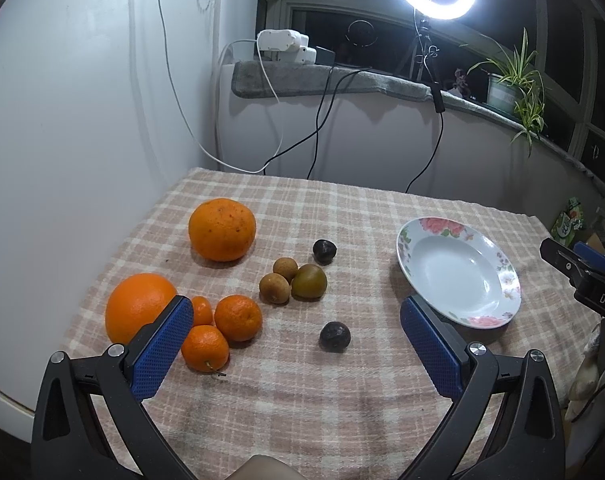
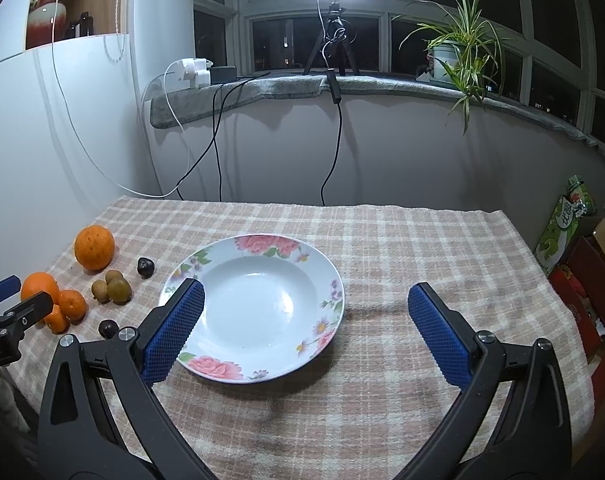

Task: Organize fruits
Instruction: 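Move the right tool toward the large orange beside the mandarins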

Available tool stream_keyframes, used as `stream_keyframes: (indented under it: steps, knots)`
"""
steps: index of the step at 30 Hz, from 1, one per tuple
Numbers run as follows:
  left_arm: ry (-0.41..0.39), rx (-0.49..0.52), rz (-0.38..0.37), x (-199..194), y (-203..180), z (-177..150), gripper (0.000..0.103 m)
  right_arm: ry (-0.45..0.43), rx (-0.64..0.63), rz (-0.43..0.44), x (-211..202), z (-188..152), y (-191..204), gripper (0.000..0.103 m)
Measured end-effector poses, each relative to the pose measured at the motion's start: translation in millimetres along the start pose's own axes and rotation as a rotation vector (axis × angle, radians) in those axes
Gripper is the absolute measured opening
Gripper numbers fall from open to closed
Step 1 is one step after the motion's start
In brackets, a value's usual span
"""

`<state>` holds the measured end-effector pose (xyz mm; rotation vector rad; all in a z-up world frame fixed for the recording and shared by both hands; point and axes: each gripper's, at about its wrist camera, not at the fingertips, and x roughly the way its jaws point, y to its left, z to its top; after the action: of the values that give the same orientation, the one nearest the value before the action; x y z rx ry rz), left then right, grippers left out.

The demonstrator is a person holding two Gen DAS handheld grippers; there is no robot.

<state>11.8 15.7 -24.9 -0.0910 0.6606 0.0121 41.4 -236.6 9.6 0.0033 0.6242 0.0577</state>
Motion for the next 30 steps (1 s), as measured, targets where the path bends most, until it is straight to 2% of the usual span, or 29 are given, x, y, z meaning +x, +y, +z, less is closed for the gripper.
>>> stream_keyframes:
  steps: [11,30]
  knots:
    - [0.017,-0.008,0.034,4.0,9.5,-4.1,0.102,0.026,-0.033,0.029,8.3,-0.7,13.4,0.103]
    - [0.023,-0.054,0.096,1.9,41.1,-12.5,0.102,0.079,-0.176,0.214,25.8,-0.7,79.3,0.103]
